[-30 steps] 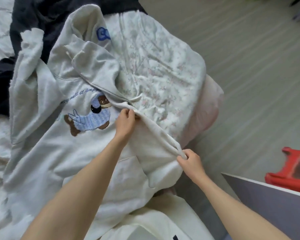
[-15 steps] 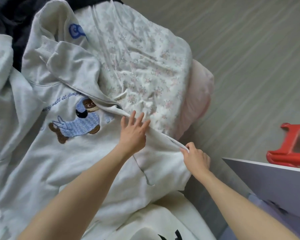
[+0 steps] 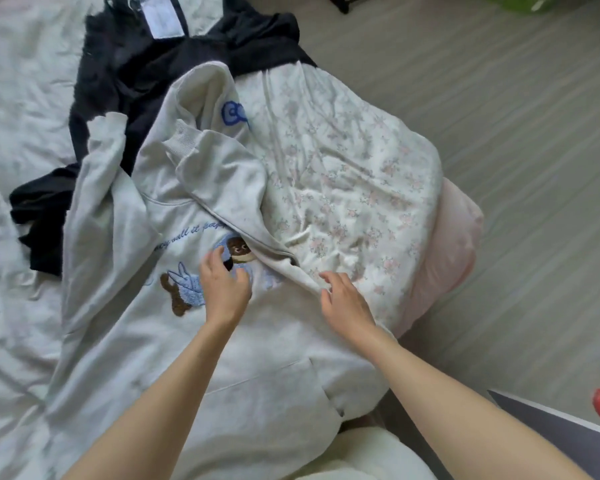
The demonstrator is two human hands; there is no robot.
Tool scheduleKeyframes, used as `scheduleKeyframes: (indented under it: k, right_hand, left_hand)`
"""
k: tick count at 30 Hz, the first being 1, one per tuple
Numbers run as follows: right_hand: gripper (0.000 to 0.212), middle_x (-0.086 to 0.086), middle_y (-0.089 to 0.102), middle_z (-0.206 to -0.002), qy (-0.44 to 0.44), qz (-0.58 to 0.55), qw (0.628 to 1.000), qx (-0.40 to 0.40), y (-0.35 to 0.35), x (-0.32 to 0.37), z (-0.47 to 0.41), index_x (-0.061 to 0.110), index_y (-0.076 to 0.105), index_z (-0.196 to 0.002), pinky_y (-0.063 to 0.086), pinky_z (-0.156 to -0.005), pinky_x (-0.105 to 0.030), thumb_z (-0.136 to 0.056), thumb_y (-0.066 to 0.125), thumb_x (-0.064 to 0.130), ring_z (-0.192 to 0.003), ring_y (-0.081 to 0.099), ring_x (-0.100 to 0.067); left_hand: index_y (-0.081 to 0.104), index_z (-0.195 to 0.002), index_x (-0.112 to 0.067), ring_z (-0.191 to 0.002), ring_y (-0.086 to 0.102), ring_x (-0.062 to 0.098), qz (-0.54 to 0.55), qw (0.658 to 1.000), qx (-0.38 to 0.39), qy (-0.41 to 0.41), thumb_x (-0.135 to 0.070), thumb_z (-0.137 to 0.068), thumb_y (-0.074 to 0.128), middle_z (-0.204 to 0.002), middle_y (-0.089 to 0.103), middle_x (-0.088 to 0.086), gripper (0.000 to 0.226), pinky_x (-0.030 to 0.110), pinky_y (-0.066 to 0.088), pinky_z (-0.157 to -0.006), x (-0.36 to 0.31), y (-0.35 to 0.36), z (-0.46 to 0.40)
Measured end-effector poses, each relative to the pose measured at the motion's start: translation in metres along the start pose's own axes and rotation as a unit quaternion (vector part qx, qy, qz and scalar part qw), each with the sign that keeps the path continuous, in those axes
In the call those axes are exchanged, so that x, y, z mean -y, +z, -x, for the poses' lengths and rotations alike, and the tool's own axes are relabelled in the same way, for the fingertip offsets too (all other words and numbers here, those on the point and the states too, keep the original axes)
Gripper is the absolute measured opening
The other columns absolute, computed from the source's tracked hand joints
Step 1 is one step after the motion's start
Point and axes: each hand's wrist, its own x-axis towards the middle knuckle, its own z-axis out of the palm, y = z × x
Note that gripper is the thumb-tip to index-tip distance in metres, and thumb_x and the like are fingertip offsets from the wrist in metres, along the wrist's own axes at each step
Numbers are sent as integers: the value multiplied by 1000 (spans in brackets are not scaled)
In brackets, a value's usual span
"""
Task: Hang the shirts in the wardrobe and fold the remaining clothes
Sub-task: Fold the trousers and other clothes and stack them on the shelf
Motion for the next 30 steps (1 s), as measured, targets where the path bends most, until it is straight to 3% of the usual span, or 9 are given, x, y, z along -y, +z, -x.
scheduleKeyframes:
  k: [4, 10, 12, 14, 17, 21, 24, 27, 30]
  right_hand:
    - [43, -3, 38, -140, -69, 15, 997, 6, 1, 46, -46, 18, 35, -138, 35, -99, -34, -96, 40, 28, -126, 40, -21]
    - [92, -2, -8, -154, -203, 247, 947, 32, 14, 109, -133, 34, -12, -146, 20, -110, -49, -86, 58, 41, -141, 1, -30]
    - [85, -6, -2, -155, -227, 336, 914, 33, 16, 115, -148, 27, -3, -148, 28, -105, -45, -87, 57, 23, -139, 8, -31]
    - [59, -11, 33, -144, -232, 310, 922, -10, 13, 106, -146, 16, 25, -142, 42, -82, -34, -88, 48, 10, -125, 39, -29]
    - [22, -12, 60, -91, -97, 152, 979, -94, -9, 72, -141, 8, 48, -111, 29, -55, -28, -93, 38, 12, -82, 57, -30]
    - [15, -23, 59, -94, 162, 37, 974, -154, -110, -31, -177, 6, 50, -96, 32, -66, -35, -92, 39, 16, -90, 55, -37]
    - [16, -11, 56, -82, 214, 2, 973, -80, -108, -61, -158, 10, 46, -80, 42, -70, -41, -92, 40, 19, -83, 52, -32]
    - [27, -4, 57, -114, 157, -33, 985, -55, -92, -52, -151, 20, 49, -118, 42, -81, -36, -91, 46, 22, -105, 53, -27]
    - [71, 0, 25, -149, 31, 52, 997, -37, -88, -23, -167, 25, 12, -147, 30, -107, -39, -90, 52, 31, -135, 26, -21]
  left_hand:
    - [24, -146, -13, -134, 32, 24, 202, 964, 20, -168, -19, -98, 40, -149, 28, 8, 51, 44, 31, -110, -7, -18, -40]
    - [35, -141, -15, -130, 38, 19, 259, 952, -28, -162, -21, -99, 37, -145, 38, 2, 43, 43, 33, -109, -7, -32, -91]
    - [35, -141, -17, -129, 38, 18, 255, 953, -14, -162, -23, -100, 37, -145, 38, 1, 42, 43, 33, -109, -6, -32, -96]
    - [35, -141, -18, -128, 39, 17, 249, 956, 8, -153, -25, -100, 39, -145, 37, -1, 42, 42, 34, -108, -4, -30, -83]
    - [32, -142, -20, -128, 40, 17, 228, 963, 28, -139, -26, -99, 40, -145, 36, 0, 45, 40, 35, -107, -4, -29, -77]
    - [26, -145, -20, -131, 37, 18, 216, 968, 69, -108, -28, -98, 42, -147, 33, 3, 50, 32, 35, -102, -78, 40, -129]
    - [28, -144, -15, -134, 34, 21, 209, 972, 52, -97, -26, -97, 45, -147, 36, 7, 51, 39, 29, -111, -91, 48, -137]
    - [32, -143, -18, -138, 26, 23, 99, 991, 29, -87, -31, -96, 44, -147, 36, 6, 50, 44, 23, -113, -78, 51, -147]
    - [38, -139, -23, -139, 23, 20, -71, 995, 24, -70, -34, -95, 40, -146, 37, 3, 46, 46, 17, -112, -71, 49, -148]
